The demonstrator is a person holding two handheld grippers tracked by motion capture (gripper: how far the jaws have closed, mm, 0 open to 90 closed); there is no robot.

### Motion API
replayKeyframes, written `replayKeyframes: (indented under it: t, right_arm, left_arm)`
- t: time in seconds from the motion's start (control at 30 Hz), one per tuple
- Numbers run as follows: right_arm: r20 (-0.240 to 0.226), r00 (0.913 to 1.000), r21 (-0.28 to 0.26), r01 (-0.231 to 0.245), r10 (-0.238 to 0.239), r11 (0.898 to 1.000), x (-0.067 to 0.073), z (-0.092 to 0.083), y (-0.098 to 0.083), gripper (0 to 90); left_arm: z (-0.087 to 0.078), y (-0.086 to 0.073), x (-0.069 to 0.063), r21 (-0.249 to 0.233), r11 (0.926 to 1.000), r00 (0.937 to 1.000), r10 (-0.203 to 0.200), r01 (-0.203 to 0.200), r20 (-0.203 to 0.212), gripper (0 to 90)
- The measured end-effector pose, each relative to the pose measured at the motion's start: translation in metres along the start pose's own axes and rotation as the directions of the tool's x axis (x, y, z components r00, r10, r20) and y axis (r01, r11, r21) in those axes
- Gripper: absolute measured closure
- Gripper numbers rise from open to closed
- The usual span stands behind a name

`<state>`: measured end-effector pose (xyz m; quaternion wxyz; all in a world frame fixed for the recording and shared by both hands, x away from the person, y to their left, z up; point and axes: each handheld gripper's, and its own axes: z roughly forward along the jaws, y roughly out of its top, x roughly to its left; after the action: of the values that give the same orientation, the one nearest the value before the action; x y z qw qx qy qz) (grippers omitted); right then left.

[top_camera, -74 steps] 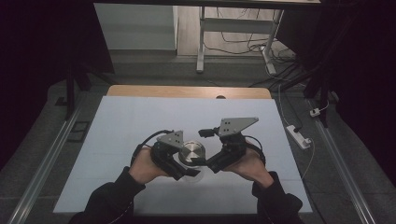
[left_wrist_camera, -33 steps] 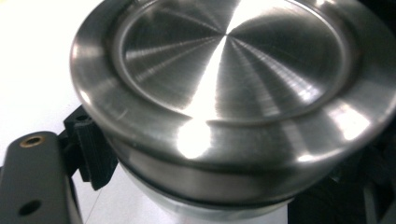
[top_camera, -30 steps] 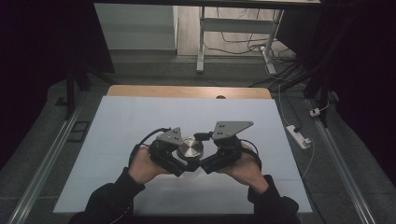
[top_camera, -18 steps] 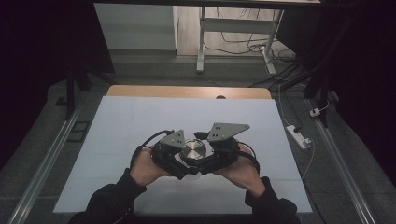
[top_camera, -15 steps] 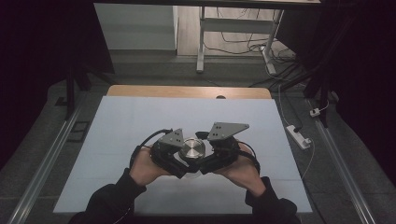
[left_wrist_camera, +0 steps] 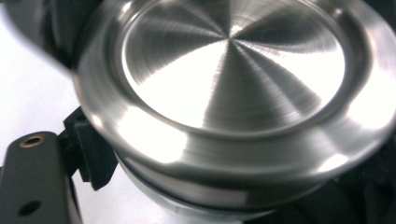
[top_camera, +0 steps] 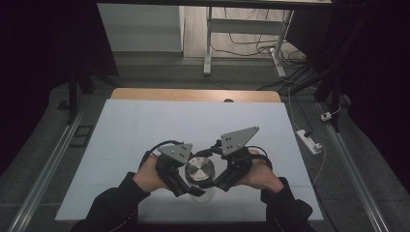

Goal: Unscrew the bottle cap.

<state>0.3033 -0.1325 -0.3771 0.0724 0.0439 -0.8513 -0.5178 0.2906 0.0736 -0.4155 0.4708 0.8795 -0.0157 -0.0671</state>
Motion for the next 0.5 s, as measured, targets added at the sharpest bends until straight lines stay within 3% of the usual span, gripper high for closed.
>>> replayKeyframes:
  t: [0.03,0.07,0.13,0.2,0.27,0.3,0.33,0.37,0.4,0.43,0.5]
  right_arm:
    - [-0.025,0.9997,-0.006,0.004,-0.004,1.000,-0.002,-0.001,-0.003,16.5]
    - [-0.018,0.9998,-0.002,-0.007,0.007,1.000,-0.003,-0.001,-0.004,11.9]
    - [0.057,0.9974,0.009,-0.046,0.045,0.999,-0.006,0.000,-0.004,4.6]
    - [0.127,0.9878,-0.006,-0.090,0.090,0.996,-0.007,-0.003,-0.001,3.1]
    - [0.210,0.9699,-0.011,-0.123,0.123,0.992,-0.006,-0.007,0.003,3.1]
    - [0.252,0.9584,-0.014,-0.134,0.133,0.991,-0.006,-0.008,0.004,3.3]
    - [0.303,0.9426,-0.010,-0.144,0.141,0.989,-0.004,-0.007,0.006,4.2]
    - [0.303,0.9426,-0.010,-0.144,0.141,0.989,-0.004,-0.007,0.006,4.2]
    - [0.373,0.9164,0.005,-0.158,0.144,0.988,-0.001,-0.002,0.006,4.3]
    - [0.387,0.9102,0.007,-0.162,0.146,0.987,-0.001,0.000,0.006,4.4]
    - [0.431,0.8891,0.011,-0.176,0.154,0.984,0.000,0.006,0.007,5.7]
  left_arm:
    - [0.001,0.001,0.000,0.008,0.9999,0.9998,-0.008,0.008,-0.017,15.6]
    - [0.002,0.003,0.000,0.017,0.9996,0.9988,-0.020,0.021,-0.046,15.7]
    - [0.002,0.004,0.001,0.029,0.9983,0.9933,-0.046,0.050,-0.106,15.7]
    - [0.000,0.003,0.003,0.031,0.9952,0.9814,-0.086,0.093,-0.172,15.7]
    - [-0.002,0.002,0.005,0.041,0.9915,0.9639,-0.110,0.123,-0.242,15.7]
    - [-0.003,0.001,0.007,0.035,0.9883,0.9520,-0.133,0.148,-0.276,15.7]
    - [-0.003,0.000,0.007,0.024,0.9864,0.9441,-0.148,0.162,-0.294,15.7]
    - [-0.003,0.000,0.007,0.024,0.9864,0.9441,-0.148,0.162,-0.294,15.7]
    - [-0.004,-0.001,0.009,0.012,0.9822,0.9320,-0.174,0.187,-0.318,15.7]
    - [-0.004,-0.001,0.009,0.008,0.9812,0.9269,-0.180,0.193,-0.329,15.7]
    - [-0.004,0.000,0.009,0.009,0.9802,0.9203,-0.183,0.198,-0.346,15.6]
